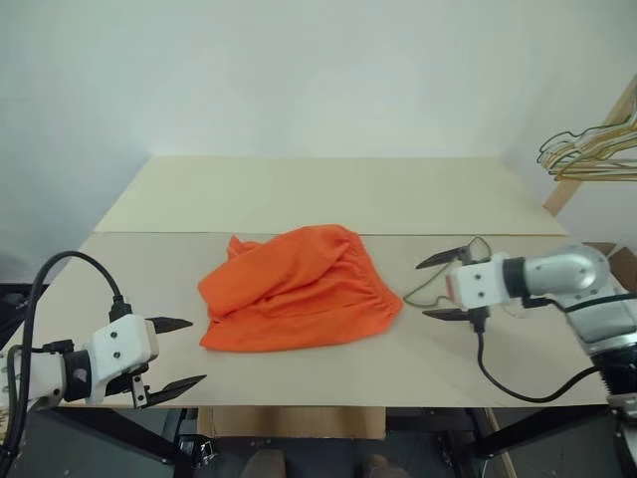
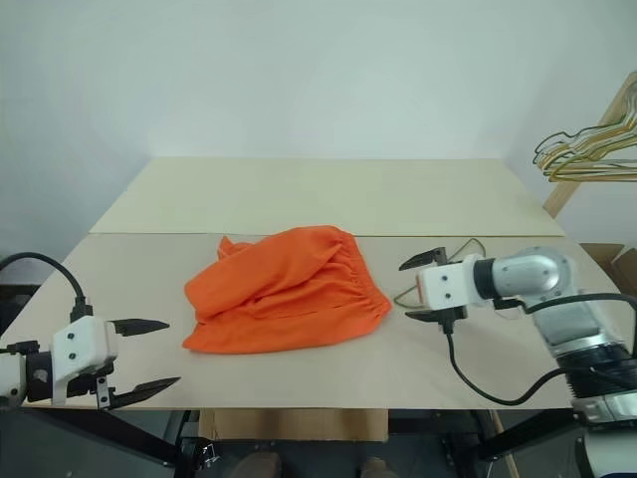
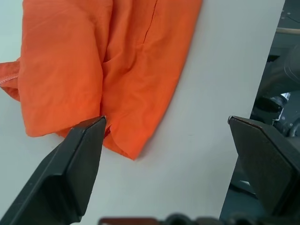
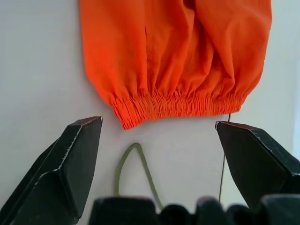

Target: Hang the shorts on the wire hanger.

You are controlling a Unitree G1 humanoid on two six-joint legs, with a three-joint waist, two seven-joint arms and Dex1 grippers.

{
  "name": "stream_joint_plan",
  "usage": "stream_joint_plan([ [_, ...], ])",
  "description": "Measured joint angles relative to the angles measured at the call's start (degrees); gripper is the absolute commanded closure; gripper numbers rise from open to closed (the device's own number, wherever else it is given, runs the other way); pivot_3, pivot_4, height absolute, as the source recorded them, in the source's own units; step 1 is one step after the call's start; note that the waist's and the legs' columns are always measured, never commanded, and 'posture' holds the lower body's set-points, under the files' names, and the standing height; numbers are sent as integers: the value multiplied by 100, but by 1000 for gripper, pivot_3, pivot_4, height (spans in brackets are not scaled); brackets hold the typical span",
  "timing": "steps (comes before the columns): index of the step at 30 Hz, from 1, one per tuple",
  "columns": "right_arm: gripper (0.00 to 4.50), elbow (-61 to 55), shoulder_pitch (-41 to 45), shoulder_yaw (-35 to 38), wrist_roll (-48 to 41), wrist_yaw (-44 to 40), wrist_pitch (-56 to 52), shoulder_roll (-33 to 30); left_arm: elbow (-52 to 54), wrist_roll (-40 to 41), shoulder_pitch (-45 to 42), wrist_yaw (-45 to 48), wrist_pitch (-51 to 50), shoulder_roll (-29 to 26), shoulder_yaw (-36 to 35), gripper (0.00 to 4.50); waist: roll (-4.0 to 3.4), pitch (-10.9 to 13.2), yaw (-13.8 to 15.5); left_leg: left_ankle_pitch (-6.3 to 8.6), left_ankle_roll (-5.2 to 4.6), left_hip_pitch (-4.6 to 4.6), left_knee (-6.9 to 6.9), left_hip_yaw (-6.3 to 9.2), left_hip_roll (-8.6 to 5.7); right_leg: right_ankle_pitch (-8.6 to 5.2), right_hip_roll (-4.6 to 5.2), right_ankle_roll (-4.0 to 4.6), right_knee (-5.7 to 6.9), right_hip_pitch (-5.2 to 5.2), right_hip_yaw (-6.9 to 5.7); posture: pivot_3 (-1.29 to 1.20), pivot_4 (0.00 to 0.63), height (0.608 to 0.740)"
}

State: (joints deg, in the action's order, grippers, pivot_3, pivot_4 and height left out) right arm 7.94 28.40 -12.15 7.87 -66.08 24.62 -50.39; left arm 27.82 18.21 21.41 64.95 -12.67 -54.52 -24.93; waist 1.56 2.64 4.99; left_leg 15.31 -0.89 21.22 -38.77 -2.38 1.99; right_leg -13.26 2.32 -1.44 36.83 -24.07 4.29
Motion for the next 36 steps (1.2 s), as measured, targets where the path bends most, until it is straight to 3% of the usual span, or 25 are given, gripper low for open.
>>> stream_joint_plan([
  [11, 37, 1924, 1061, -1056, 2147, 1821, 1652, 870, -150, -58, -281, 35, 18, -28, 344, 0, 0, 0, -247, -1, 2, -1, 2, 2, -1, 1, 1, 7, 5, 1, 5, 186, 0, 740],
  [16, 37, 2550, 1232, -1366, 2418, 2137, 1946, 1070, -162, -159, -243, 18, 38, -25, 383, 0, 0, -1, -264, -1, 1, -2, 3, 3, -3, 1, 1, 7, 8, 1, 9, 194, 0, 740],
  [29, 4408, 3418, 1603, -1702, 2567, 2331, 2367, 1289, -420, -544, -304, -150, 278, -3, 755, 0, -1, -1, -272, -1, 1, -12, 3, 2, -3, 0, -1, 9, 23, 3, 15, 200, 0, 740],
  [36, 4463, 3425, 1624, -1712, 2524, 2319, 2375, 1354, -1276, -1317, -1179, -728, 687, 306, 1696, 0, -2, -2, -253, -1, 1, -11, 3, 1, -5, 2, -2, 10, 26, 2, 19, 201, 0, 740],
])
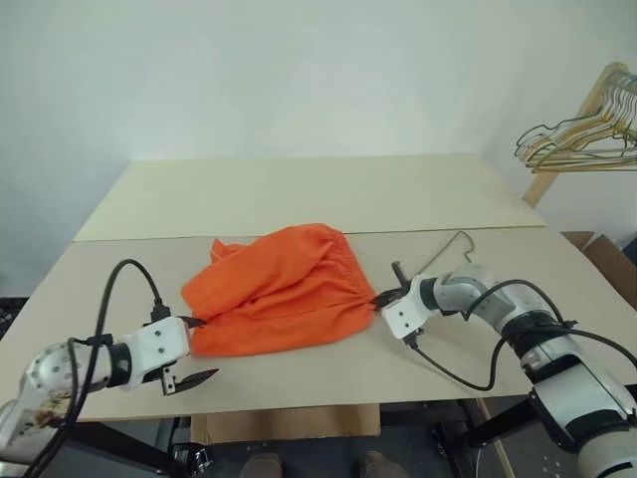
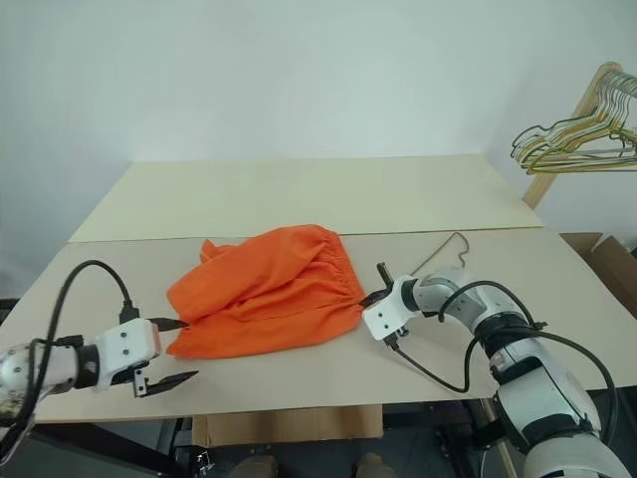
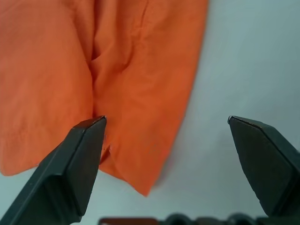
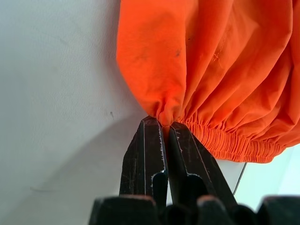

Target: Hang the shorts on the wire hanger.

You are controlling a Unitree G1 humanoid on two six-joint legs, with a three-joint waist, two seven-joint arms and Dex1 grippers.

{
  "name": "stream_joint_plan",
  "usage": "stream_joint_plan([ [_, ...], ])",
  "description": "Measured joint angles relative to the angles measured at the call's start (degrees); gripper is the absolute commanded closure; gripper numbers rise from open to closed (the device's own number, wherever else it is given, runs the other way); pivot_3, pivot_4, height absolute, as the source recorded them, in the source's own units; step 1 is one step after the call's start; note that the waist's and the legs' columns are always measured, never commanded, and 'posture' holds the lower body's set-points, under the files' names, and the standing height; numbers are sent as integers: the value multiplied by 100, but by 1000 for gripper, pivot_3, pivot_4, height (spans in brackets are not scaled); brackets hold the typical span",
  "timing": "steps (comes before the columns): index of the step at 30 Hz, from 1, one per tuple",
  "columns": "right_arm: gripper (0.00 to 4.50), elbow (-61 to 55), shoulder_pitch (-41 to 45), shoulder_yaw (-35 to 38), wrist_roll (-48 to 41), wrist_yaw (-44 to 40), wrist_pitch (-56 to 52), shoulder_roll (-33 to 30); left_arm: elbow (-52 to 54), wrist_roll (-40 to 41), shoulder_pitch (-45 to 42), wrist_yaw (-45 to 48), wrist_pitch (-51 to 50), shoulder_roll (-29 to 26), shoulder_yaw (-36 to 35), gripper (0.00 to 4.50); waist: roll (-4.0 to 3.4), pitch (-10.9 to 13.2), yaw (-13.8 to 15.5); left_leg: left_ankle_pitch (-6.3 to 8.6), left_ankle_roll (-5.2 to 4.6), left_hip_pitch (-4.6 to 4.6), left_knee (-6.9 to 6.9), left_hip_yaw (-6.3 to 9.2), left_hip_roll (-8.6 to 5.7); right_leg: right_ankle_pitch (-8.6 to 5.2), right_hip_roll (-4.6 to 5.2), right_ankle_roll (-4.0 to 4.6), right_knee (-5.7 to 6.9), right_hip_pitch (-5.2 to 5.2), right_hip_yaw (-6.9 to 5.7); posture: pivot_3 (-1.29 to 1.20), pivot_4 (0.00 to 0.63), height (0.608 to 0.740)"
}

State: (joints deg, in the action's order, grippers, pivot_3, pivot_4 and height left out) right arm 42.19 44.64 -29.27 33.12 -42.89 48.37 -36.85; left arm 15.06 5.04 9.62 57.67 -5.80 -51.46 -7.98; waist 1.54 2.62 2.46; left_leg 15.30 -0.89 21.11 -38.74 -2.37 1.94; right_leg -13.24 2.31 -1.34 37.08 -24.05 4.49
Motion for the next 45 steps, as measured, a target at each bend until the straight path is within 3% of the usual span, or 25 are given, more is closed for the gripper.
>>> stream_joint_plan([
  [4, 4463, -66, -10, 2, -81, -48, -13, 17, -799, -489, -528, -161, 381, 55, 544, 0, -1, -1, 2, 0, 0, 0, 2, 0, 0, 1, -2, 1, 2, -3, 1, 188, 0, 740],
  [9, 4463, -159, -19, 20, -81, 18, -157, 33, -1504, -469, -1162, -52, 453, 222, 798, 0, -3, -2, 9, 0, 0, 0, 1, -1, 0, 1, -2, 0, 4, -2, 1, 169, 0, 740],
  [12, 4500, -220, -24, 40, -82, 27, -249, 31, -1640, -472, -1333, 78, 403, 217, 916, 548, -14, -10, 2, 0, 0, -1, 1, -1, -1, 1, -2, 0, 4, 0, 3, 157, 0, 740],
  [24, 4500, -568, -158, 54, -283, -79, -494, 15, -1708, -358, -1376, 357, 172, 206, 1132, 4483, -24, -16, -15, -1, -2, -5, -1, -1, -1, 1, -4, 0, 8, 0, 7, 153, 0, 740],
  [31, 4500, -680, -286, 62, -308, -100, -593, 8, -1826, -463, -1442, 164, 224, 205, 1138, 4483, -24, -16, -23, -1, -2, -4, -1, -3, 0, 1, -6, 0, 7, -1, 11, 141, 0, 740],
  [35, 4500, -1325, -588, 151, -882, -616, -949, -170, -1877, -605, -1441, -33, 359, 95, 1127, 4483, -23, -16, -23, -1, -2, 0, 0, 1, 1, 1, -7, 0, 6, -2, 11, 119, 0, 740],
  [42, 4500, -4084, -1676, 609, -2790, -2080, -2754, -917, -924, 179, -343, 975, 288, -1111, 184, 4483, -22, -14, -67, 9, -15, 6, 0, -6, 4, -5, 0, -8, 0, -8, 12, 114, 0, 740],
  [45, 4500, -4516, -1741, 743, -3172, -2245, -3301, -938, -814, 289, -323, 1137, 209, -1318, -13, 4483, -22, -14, -66, 7, -15, -3, -5, -12, 3, -7, -1, -10, -1, -2, 10, 118, 0, 740],
])
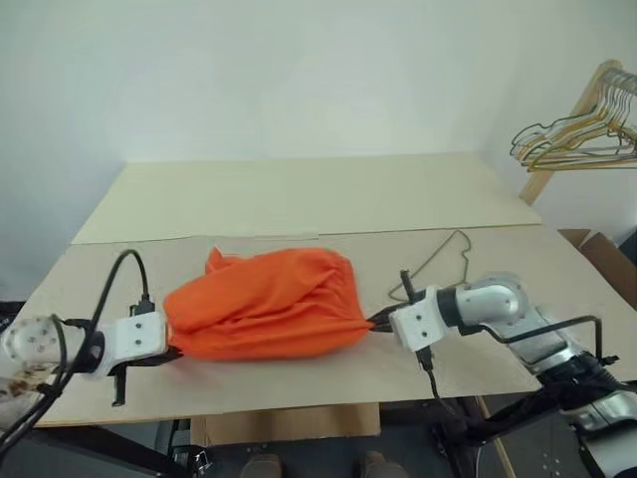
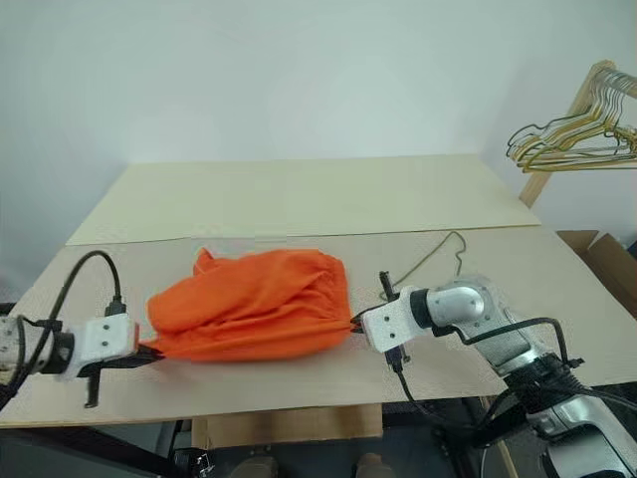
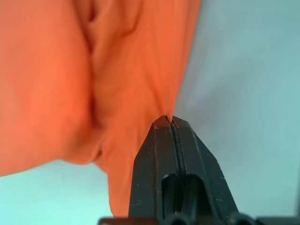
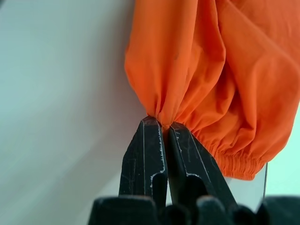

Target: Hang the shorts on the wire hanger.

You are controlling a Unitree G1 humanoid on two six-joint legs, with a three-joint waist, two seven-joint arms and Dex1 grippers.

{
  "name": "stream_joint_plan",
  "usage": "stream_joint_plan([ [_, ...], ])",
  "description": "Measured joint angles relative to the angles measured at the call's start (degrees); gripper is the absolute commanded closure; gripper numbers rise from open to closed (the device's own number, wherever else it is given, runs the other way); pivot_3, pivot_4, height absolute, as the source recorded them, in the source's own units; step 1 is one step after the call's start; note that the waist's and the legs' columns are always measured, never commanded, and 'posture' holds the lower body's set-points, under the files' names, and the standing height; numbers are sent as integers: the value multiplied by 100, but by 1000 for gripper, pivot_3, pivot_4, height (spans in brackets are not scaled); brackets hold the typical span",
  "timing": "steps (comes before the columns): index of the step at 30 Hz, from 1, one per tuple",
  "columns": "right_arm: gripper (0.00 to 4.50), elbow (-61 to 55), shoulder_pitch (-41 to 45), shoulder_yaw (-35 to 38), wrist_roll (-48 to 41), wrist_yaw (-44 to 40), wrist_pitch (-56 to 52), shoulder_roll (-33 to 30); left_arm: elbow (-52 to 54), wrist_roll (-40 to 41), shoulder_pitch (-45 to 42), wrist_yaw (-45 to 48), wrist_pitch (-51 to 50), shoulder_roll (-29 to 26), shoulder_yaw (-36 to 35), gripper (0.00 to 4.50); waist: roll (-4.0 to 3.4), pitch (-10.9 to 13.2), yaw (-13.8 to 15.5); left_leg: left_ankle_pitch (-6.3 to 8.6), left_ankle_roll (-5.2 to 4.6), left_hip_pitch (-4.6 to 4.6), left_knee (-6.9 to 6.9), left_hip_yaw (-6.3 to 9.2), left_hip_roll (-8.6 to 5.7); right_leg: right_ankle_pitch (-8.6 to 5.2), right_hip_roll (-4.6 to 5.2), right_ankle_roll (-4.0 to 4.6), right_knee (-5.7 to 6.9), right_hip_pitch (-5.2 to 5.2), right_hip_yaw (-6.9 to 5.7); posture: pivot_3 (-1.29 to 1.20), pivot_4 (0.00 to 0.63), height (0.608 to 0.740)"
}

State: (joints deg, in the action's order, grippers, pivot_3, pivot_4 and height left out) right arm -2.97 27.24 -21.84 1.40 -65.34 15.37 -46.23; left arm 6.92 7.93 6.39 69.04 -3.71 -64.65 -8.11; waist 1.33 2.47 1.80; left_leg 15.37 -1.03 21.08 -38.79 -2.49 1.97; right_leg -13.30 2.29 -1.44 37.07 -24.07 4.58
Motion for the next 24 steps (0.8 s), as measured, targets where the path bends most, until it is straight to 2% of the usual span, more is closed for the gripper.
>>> stream_joint_plan([
  [2, 4500, 95, 158, 75, -43, 103, -465, 227, -188, -131, -523, -230, -14, 263, 106, 4483, 0, 0, 32, -13, -1, -8, -5, -1, 0, -11, -5, -23, 5, 6, -4, 117, 0, 740],
  [5, 4500, 1012, 1143, 101, 302, 825, -1202, 952, -969, -743, -2395, -1425, -437, 1405, 631, 4483, -1, 5, 114, -70, 0, 5, 2, 12, 0, 35, -20, -23, -2, -2, -15, 117, 0, 740],
  [6, 4500, 1302, 1488, 122, 439, 1111, -1365, 1110, -1193, -934, -2889, -1798, -600, 1658, 810, 4483, 0, 4, 121, -81, 19, 10, 9, 21, 2, 66, -29, 14, -6, -5, -15, 117, 0, 740],
  [8, 4500, 2509, 2445, 237, 868, 2090, -1502, 1466, -2284, -1355, -4271, -2811, -916, 2382, 962, 4483, 5, 3, 152, -86, 28, 17, 9, 26, -1, 77, -29, 30, 0, -13, -19, 113, 0, 740],
  [10, 4500, 3484, 3323, 364, 1218, 3148, -1501, 1679, -3081, -1586, -5392, -3774, -907, 2738, 950, 4483, 11, 3, 177, -99, 60, 78, 20, 47, 0, 93, -25, 35, -6, -65, -35, 108, 0, 740],
  [13, 4500, 4657, 4414, 708, 1550, 4904, -1096, 1875, -3945, -1702, -6715, -5090, -303, 2922, 706, 4483, 17, -4, 133, -113, 126, 144, 59, 48, -5, 93, -8, 35, 0, -143, -35, 103, 0, 740],
  [15, 4500, 4987, 4902, 971, 1572, 5811, -686, 1986, -3976, -1588, -7207, -5597, 111, 3016, 440, 4483, 21, -7, 86, -140, 191, 192, 83, 42, -16, 92, 15, 33, 3, -210, -49, 101, 0, 740],
  [17, 4500, 4999, 5057, 1156, 1572, 6247, -321, 1970, -3715, -1446, -7290, -5706, 316, 2968, 254, 4483, 20, -9, 31, -134, 204, 203, 92, 42, -20, 92, 24, 33, 2, -225, -61, 102, 0, 740],
  [20, 4500, 4857, 4919, 1192, 1574, 6327, 101, 1872, -3181, -1234, -6960, -5543, 427, 2722, 71, 4483, 21, -10, -64, -120, 207, 205, 91, 39, -26, 91, 30, 30, -10, -222, -66, 98, 0, 740],
  [24, 4500, 4124, 3784, 1114, 1590, 5870, 595, 1660, -1964, -745, -5377, -4759, 447, 2359, -221, 4483, 30, -22, -166, -117, 198, 207, 70, 38, -23, 88, 30, 16, -30, -202, -65, 103, 0, 740],
])
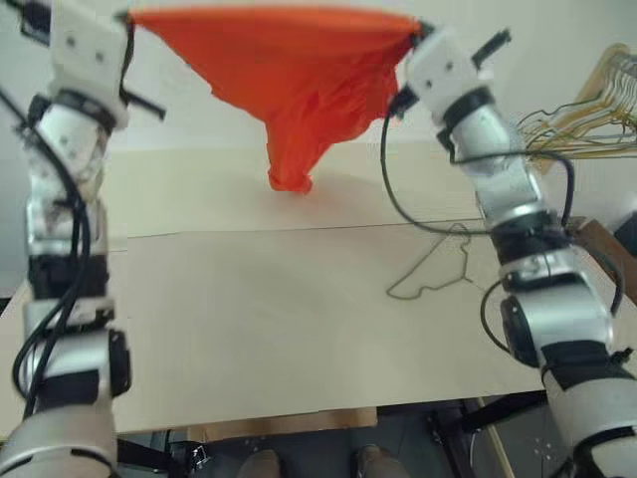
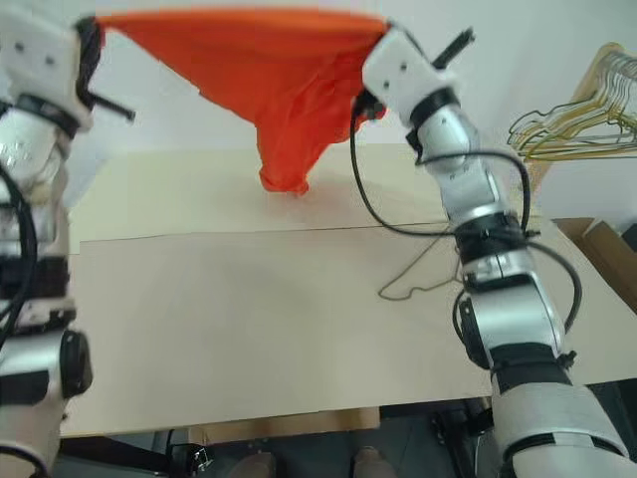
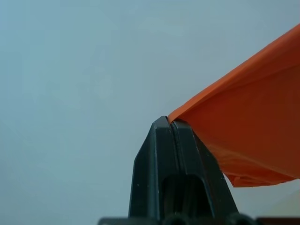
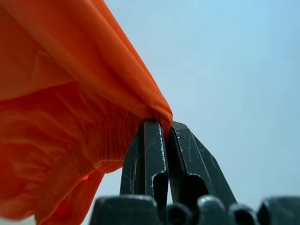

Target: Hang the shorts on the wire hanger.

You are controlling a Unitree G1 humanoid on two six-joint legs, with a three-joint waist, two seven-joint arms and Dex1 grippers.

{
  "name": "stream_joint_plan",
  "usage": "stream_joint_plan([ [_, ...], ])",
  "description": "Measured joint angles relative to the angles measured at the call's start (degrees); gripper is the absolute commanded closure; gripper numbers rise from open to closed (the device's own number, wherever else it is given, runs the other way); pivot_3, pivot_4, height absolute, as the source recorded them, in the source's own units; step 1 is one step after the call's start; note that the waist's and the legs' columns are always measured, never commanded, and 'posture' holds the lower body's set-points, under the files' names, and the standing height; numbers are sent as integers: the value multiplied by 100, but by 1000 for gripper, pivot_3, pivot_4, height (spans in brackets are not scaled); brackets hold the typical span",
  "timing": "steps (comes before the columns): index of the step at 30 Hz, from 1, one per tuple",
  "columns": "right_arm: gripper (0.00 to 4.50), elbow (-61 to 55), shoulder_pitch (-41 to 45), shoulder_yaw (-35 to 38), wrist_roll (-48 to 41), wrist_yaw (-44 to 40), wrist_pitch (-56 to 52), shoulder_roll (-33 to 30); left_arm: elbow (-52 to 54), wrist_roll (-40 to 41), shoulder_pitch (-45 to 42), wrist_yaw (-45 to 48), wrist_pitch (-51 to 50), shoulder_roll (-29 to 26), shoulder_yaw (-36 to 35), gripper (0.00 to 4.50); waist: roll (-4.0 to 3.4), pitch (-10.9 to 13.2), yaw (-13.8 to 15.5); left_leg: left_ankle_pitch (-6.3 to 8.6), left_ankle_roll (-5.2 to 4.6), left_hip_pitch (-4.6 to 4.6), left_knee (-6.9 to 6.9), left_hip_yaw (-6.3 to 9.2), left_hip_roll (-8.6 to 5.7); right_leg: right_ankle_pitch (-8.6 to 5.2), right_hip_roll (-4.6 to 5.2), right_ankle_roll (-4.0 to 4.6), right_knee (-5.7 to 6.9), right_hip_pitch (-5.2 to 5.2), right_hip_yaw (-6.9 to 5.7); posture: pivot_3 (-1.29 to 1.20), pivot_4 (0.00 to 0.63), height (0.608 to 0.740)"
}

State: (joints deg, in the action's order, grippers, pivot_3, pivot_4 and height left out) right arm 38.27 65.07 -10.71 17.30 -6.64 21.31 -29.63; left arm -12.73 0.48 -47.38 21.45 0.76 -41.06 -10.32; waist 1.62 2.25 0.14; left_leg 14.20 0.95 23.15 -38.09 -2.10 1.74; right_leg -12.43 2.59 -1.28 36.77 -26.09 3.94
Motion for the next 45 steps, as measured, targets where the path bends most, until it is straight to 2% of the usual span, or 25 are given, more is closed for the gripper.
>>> stream_joint_plan([
  [1, 4500, -122, -209, -43, 32, -99, 36, -42, 211, 101, 310, 161, -28, -50, -15, 4483, 0, 0, -12, 11, -27, 3, -3, 1, 1, 1, -2, -1, 2, -1, 0, 102, 0, 740],
  [4, 4500, -1102, -1468, -259, 51, -926, 106, -359, 1519, 371, 2471, 1216, -245, -734, -152, 4483, -1, -1, -86, 23, -53, -15, -12, 1, 9, 4, -11, 2, 37, 3, 3, 104, 0, 740],
  [7, 4500, -1443, -2139, -509, 176, -1406, 195, -601, 2093, 408, 3751, 1812, -279, -1007, -173, 4483, -1, 0, -106, 15, -70, -55, -14, -9, 10, 6, -13, 8, 23, 36, 8, 101, 0, 740],
  [8, 4500, -1622, -2514, -708, 207, -1773, 244, -721, 2351, 391, 4439, 2104, -316, -1152, -142, 4483, -4, 3, -109, 18, -77, -110, -11, -10, 14, 0, -18, 12, 19, 95, 6, 99, 0, 740],
  [11, 4500, -1780, -3061, -1150, 300, -2469, 556, -934, 2603, 214, 5411, 2532, -329, -1367, 24, 4483, -8, 12, -97, 21, -84, -219, 0, -18, 20, -37, -21, 5, 7, 194, 4, 100, 0, 740],
  [16, 4500, -2127, -3285, -1344, 208, -3307, 850, -1091, 2722, -40, 6046, 2998, -223, -1683, 166, 4483, -8, 12, -85, 11, -101, -234, 2, -19, 21, -51, -22, -17, 21, 202, 6, 102, 0, 740],
  [19, 4500, -2404, -3427, -1345, -45, -3907, 864, -1274, 2924, -15, 6330, 3372, -282, -1927, 104, 4483, -6, 11, -80, 19, -113, -229, 7, -20, 21, -40, -21, 15, 21, 198, 6, 97, 0, 740],
  [23, 4500, -2650, -3648, -1382, -302, -4705, 884, -1635, 3494, 226, 6976, 4063, -567, -2311, -166, 4483, -3, 12, -81, 28, -126, -218, 7, -26, 20, -39, -16, 18, 9, 193, 7, 93, 0, 740],
  [30, 4500, -2876, -3867, -1382, -521, -5292, 930, -1716, 4019, 131, 7524, 4359, -1008, -2433, -345, 4483, -2, 12, -84, 28, -127, -258, 8, -32, 23, -74, -21, -9, 24, 215, 11, 91, 0, 740],
  [37, 4500, -3246, -4033, -1375, -730, -5642, 740, -1719, 4262, -15, 7768, 4598, -1336, -2513, -587, 4483, -2, 12, -81, 28, -127, -259, 9, -38, 24, -75, -20, -9, 24, 213, 15, 89, 0, 740],
  [40, 3605, -3253, -4104, -1332, -579, -5509, 539, -1719, 4320, -15, 7667, 4591, -1367, -2479, -587, 3898, -2, 13, -77, 28, -127, -258, 9, -41, 23, -77, -19, -5, 25, 211, 16, 88, 0, 740],
  [45, 1815, -3572, -4166, -1178, -748, -5939, -213, -2153, 4325, 3, 7719, 4811, -1322, -2459, -844, 2264, -1, 14, -65, 30, -129, -252, 10, -42, 24, -77, -19, -7, 24, 204, 14, 86, 0, 740],
])
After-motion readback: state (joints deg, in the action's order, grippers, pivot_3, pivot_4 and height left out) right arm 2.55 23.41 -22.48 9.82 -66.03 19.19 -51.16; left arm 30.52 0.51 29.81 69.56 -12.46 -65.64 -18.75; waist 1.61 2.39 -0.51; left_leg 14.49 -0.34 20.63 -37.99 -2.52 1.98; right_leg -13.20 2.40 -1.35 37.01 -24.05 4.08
